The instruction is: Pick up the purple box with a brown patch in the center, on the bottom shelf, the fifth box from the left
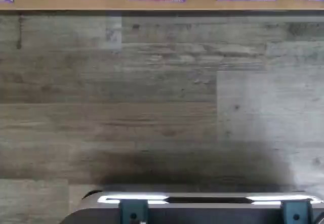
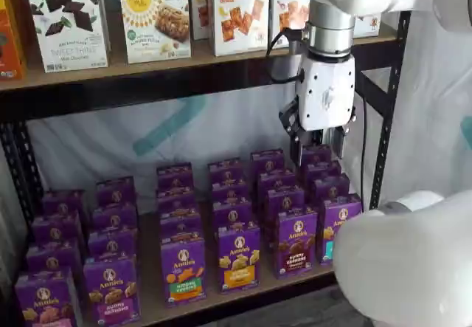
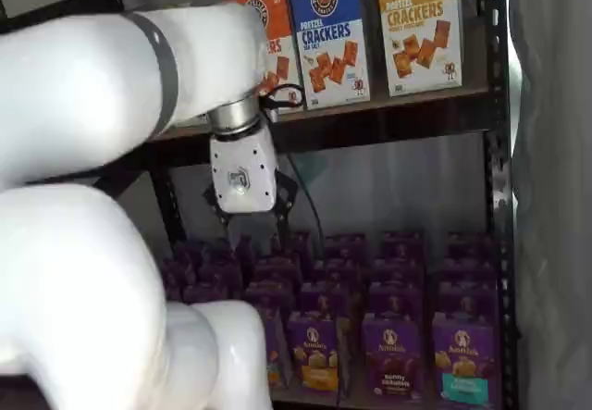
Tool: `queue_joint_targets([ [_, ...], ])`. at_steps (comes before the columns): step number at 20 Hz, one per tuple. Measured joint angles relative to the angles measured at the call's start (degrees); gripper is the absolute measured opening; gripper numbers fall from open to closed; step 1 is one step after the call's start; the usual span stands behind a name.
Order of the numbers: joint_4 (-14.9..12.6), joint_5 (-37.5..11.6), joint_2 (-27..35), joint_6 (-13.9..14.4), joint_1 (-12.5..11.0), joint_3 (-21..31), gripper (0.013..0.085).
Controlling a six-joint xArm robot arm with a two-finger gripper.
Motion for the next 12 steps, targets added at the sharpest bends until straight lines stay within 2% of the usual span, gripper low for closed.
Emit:
queue_joint_targets([
  [2,0.48,1.68,1.23,-0.28,-0.25,-0.99,0.0850],
  [6,0.93,1.80,1.36,-0.52,-0.45,-0.99,0.0850],
  [12,0.93,-0.61,1.57,-0.84,-0.68,0.88,0.0850],
])
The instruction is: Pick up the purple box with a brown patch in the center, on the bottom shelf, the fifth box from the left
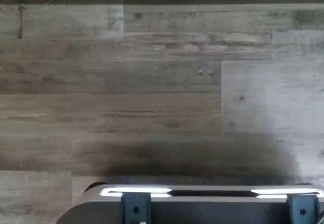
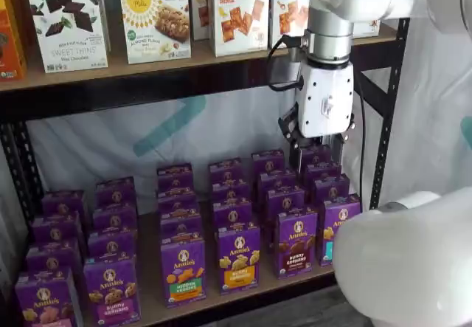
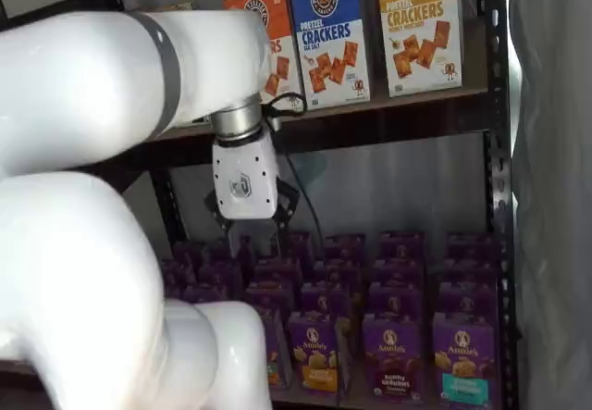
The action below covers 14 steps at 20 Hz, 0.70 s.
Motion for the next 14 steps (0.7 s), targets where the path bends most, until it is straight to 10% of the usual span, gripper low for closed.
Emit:
queue_joint_targets([
  [14,-2.81,-18.56,7.08,-2.05,-2.66,8.63,0.0850],
])
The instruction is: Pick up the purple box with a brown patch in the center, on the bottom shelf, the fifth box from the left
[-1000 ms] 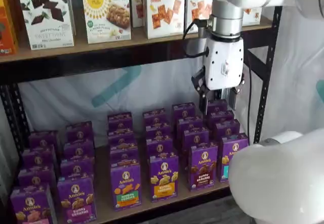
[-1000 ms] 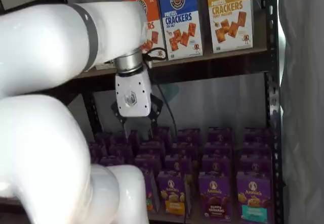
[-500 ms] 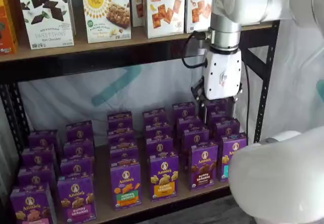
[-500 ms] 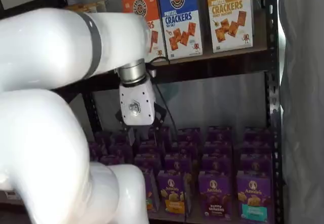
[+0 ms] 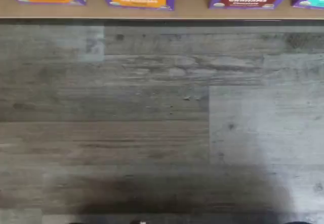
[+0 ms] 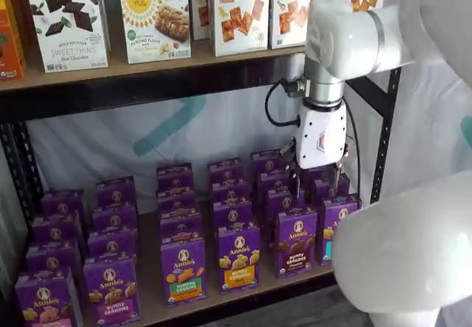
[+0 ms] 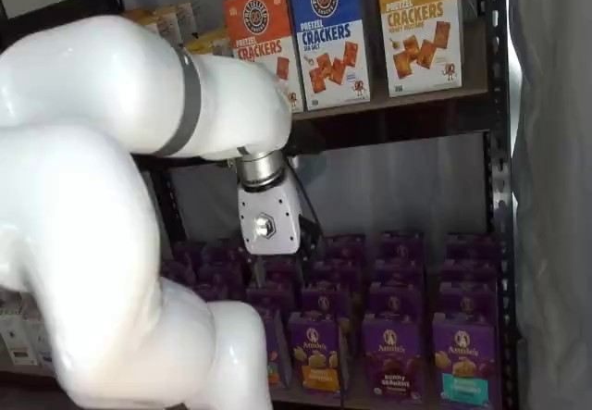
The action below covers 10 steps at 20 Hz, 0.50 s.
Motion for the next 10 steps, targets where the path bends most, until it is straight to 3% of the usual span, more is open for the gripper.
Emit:
queue_joint_targets([
  [9,3.59,-11.47,11.83,-5.83,-3.59,1.91,0.0850],
  [10,3.03,-12.90,13.39,-5.60,-3.64,1.98,0.0850],
])
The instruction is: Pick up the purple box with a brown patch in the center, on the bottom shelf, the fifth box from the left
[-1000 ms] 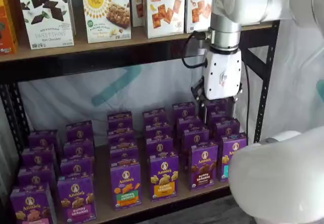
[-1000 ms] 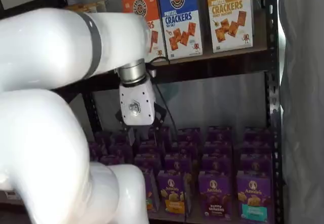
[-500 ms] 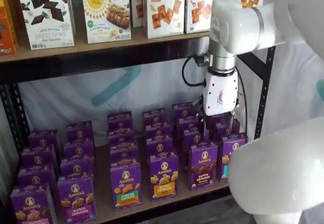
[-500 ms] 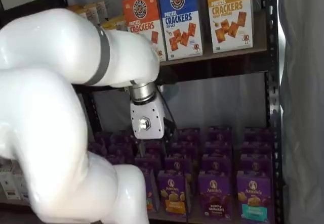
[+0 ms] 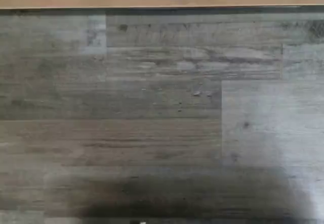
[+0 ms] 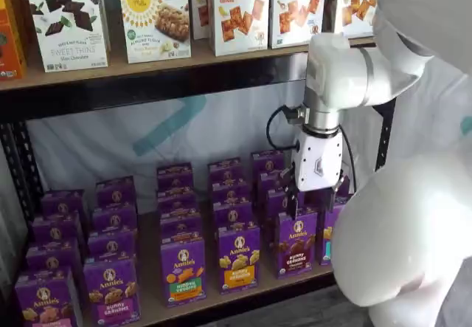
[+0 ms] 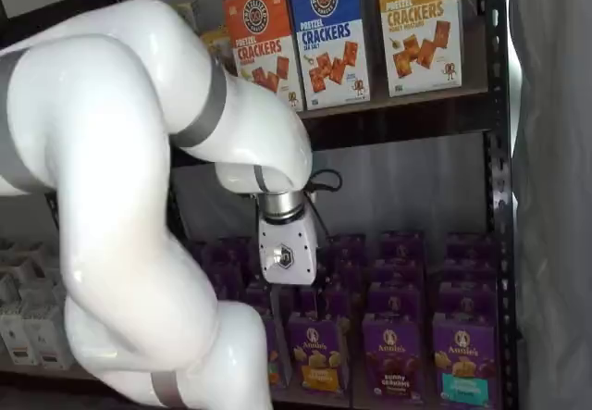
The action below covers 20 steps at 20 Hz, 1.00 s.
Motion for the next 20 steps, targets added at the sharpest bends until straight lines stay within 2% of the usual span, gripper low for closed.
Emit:
queue_joint_targets([
  [4,-4.25,-7.94,7.18,2.90,0.12,0.42,0.0850],
  [9,-6.07,-15.87,14.62,3.76,-0.60,-0.04,0.0850],
  [11,-6.02,-18.10,17.23,3.37,-0.96,-0.49,0.0850],
  [14,-3.65,-21.14,21.24,0.59,-1.71,-1.36,0.0850],
  [16,-3.20,-23.41,23.57,-0.33,-2.25,-1.80,0.0850],
  [20,-6.68,-28.86,29.28,1.41,-3.71,-3.46,0.0850],
])
